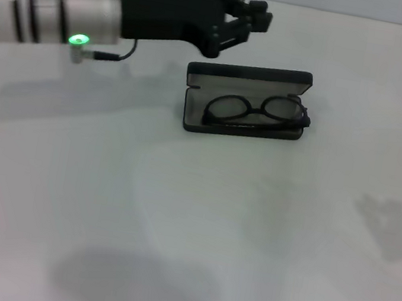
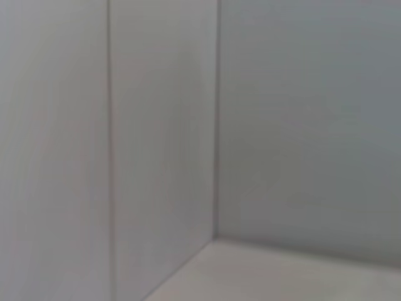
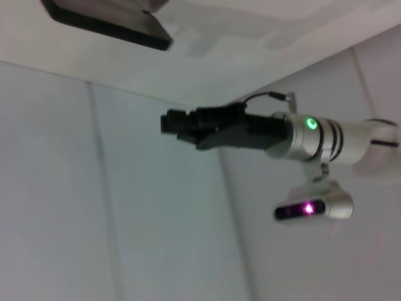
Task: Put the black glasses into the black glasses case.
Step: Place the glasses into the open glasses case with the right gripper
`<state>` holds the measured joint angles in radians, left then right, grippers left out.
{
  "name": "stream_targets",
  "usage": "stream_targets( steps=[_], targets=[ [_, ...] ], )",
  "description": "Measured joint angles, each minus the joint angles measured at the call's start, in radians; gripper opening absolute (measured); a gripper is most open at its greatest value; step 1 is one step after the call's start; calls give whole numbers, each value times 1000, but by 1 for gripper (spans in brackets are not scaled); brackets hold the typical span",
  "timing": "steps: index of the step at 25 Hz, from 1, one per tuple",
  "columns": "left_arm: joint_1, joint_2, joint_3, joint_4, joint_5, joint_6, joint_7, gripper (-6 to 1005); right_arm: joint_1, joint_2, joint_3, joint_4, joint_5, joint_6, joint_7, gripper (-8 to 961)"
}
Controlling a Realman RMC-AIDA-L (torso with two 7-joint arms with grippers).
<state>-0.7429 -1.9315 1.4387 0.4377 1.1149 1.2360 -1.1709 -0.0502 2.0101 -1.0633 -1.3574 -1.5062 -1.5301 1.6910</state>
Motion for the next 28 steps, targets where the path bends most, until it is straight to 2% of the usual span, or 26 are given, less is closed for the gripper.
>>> stream_targets(
  steps=[2, 5, 9, 17, 21, 24, 26, 27, 28],
  targets=[
    [-17, -23, 0, 15, 60, -89, -14, 96, -6, 1, 62, 74, 6, -38, -27, 103],
    [-33, -62, 0, 31, 124, -198, -15, 126, -2, 1, 101, 138, 12, -63, -55, 102],
    [-43, -96, 0, 38, 179, -296, -19, 152, 15, 1, 136, 224, 17, -85, -94, 102],
    [-48, -117, 0, 30, 212, -367, -23, 158, 52, 0, 142, 298, 18, -77, -142, 101],
    [-27, -121, 0, 63, 199, -321, -23, 157, 85, 0, 124, 304, 8, -14, -169, 100],
    [10, -132, -1, 135, 144, -219, -19, 156, 121, -1, 87, 289, -10, 78, -195, 100],
    [36, -137, -1, 167, 121, -174, -17, 156, 175, 0, 38, 283, -57, 181, -199, 100],
    [64, -139, -1, 204, 96, -131, -15, 156, 202, 0, 11, 283, -77, 227, -199, 100],
    [187, -141, -13, 311, 22, 26, -12, 155, 226, 0, -20, 287, -97, 280, -198, 99]
  ],
)
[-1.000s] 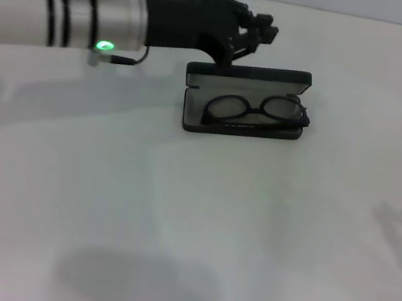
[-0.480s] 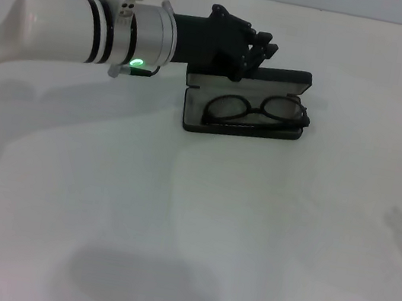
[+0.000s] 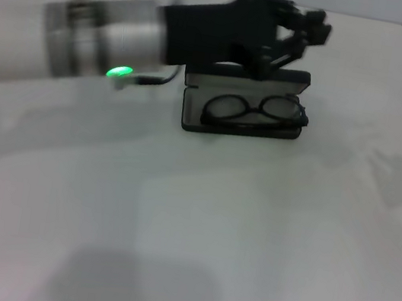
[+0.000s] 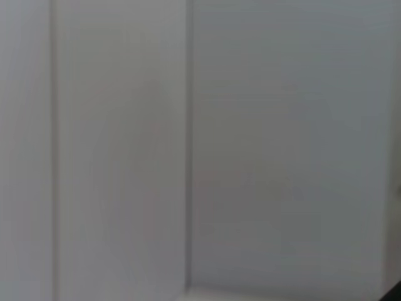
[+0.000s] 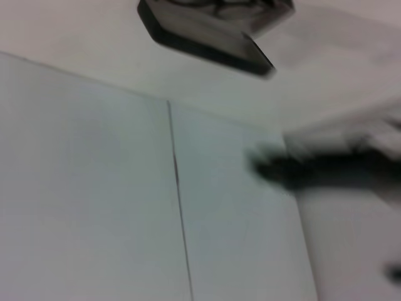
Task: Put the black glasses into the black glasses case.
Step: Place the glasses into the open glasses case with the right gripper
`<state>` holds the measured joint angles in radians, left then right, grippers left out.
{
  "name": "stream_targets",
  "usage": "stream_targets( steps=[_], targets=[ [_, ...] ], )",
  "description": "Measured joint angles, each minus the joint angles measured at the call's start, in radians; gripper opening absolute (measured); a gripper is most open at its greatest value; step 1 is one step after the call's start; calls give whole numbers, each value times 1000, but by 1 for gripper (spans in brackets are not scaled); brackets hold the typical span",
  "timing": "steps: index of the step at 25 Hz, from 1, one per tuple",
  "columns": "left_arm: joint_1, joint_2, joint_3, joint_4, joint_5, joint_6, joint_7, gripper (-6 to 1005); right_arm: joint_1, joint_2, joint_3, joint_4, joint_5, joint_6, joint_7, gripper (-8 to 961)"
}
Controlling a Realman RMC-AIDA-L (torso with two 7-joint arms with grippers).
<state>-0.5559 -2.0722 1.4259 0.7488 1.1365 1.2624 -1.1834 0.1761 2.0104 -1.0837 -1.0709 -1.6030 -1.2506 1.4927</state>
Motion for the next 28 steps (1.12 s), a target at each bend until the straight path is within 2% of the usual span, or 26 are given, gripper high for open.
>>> stream_targets(
  steps=[1, 4, 6, 10, 14, 17, 22, 28],
  targets=[
    [15, 0, -4, 10, -9, 26, 0, 155, 34, 0, -46, 7, -21, 67, 1, 99],
    [103, -3, -69, 40, -48, 216, 0, 155, 106, 1, -119, 32, -65, 179, 2, 99],
    [151, -8, -131, 24, -53, 357, -5, 154, 152, 3, -137, 57, -86, 209, 5, 99],
    [191, -2, -197, -41, -50, 515, -5, 153, 258, 4, -146, 131, -110, 225, 44, 98],
    [203, 7, -207, -105, -50, 555, 4, 153, 314, 4, -147, 156, -176, 241, 112, 98],
    [204, 6, -216, -133, -50, 556, 19, 152, 334, 5, -147, 168, -222, 254, 152, 98],
    [204, 1, -221, -158, -50, 555, 40, 151, 328, 6, -148, 161, -237, 244, 187, 97],
    [185, -2, -245, -198, -46, 549, 71, 150, 328, -4, -142, 160, -276, 208, 252, 97]
  ],
)
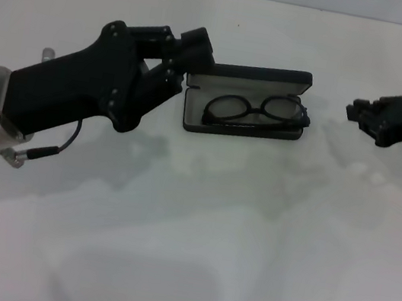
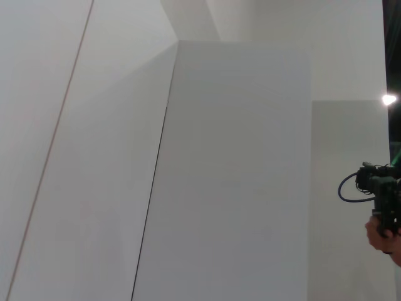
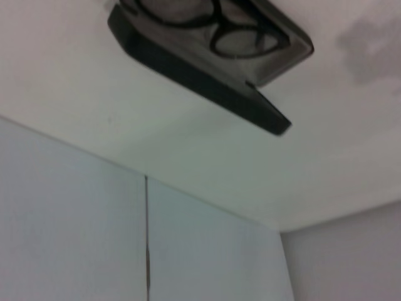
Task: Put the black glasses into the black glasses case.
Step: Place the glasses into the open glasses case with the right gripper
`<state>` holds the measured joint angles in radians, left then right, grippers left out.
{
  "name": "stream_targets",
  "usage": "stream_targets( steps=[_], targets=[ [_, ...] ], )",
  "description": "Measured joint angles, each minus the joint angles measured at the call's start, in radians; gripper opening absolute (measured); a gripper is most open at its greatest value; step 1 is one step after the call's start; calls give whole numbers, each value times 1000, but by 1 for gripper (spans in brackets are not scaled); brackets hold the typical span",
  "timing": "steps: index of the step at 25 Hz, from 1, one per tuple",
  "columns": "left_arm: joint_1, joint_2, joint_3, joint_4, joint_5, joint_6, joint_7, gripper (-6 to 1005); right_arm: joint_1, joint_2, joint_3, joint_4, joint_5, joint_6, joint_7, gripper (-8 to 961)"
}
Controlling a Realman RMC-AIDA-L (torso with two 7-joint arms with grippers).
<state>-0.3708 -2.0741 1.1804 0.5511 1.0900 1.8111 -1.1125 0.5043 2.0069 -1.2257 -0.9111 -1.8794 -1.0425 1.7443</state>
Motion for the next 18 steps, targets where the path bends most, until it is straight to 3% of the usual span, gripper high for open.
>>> stream_targets(
  steps=[18],
  targets=[
    [1, -2, -16, -39, -3, -1, 32, 151, 102, 14, -32, 115, -63, 17, 16, 96]
  ],
)
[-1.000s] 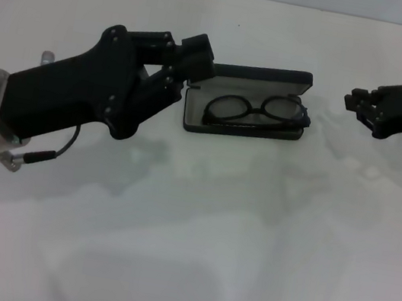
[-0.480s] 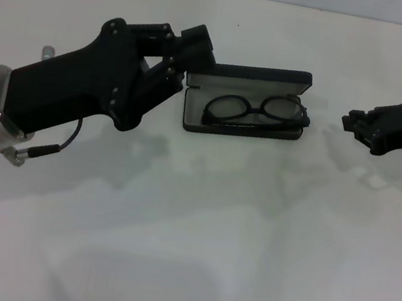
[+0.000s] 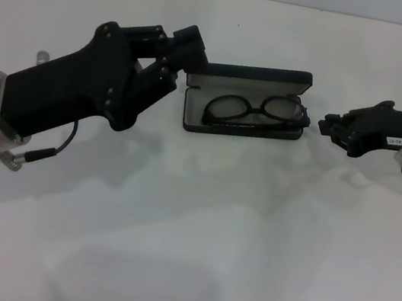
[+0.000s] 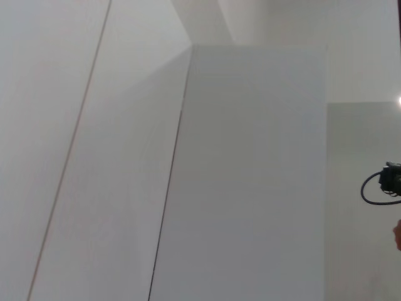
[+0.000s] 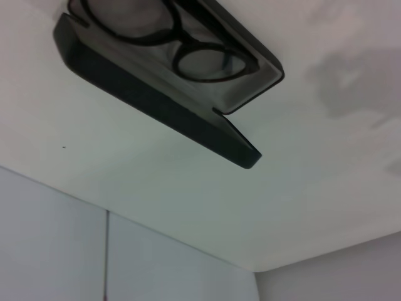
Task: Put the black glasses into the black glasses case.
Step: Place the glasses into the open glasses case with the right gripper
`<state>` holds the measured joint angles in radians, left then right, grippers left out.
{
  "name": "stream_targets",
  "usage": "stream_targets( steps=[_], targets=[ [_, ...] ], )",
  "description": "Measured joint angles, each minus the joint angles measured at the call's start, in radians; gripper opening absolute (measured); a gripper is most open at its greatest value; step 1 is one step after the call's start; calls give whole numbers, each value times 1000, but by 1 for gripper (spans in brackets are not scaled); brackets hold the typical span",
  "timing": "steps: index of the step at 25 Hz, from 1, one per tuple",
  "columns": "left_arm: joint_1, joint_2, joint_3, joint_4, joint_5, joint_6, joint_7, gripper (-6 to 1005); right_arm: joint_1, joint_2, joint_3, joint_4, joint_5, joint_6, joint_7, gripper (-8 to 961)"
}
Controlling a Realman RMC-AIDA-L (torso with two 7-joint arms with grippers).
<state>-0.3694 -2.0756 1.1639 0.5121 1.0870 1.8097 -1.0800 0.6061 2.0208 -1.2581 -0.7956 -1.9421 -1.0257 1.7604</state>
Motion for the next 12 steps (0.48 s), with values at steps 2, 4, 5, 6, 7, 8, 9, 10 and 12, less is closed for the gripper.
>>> stream_targets(
  steps=[2, 4, 5, 6, 7, 8, 9, 10, 12],
  targets=[
    [3, -2, -9, -1, 4, 0, 1, 151, 8, 1, -2, 8, 0, 0, 0, 96],
    [4, -3, -10, -2, 5, 0, 1, 150, 15, 1, -9, 14, 1, 2, 0, 96],
    [4, -3, -10, -4, 5, 0, 1, 150, 16, 1, -11, 16, 2, 3, 0, 96],
    [4, -3, -10, -6, 6, 0, 1, 150, 17, 1, -13, 17, 3, 4, -1, 96],
    [4, -3, -10, -9, 6, 0, 2, 150, 18, 1, -13, 17, 3, 5, -1, 96],
    [4, -3, -10, -12, 6, 0, 2, 150, 18, 1, -13, 17, 3, 6, -1, 96],
    [4, -3, -10, -14, 6, 0, 3, 150, 18, 1, -13, 17, 3, 6, -2, 96],
    [4, -3, -10, -14, 6, 0, 4, 150, 18, 1, -13, 18, 3, 7, -2, 96],
    [4, -4, -10, -14, 6, 0, 5, 151, 19, 2, -14, 19, 3, 7, -3, 96]
  ],
)
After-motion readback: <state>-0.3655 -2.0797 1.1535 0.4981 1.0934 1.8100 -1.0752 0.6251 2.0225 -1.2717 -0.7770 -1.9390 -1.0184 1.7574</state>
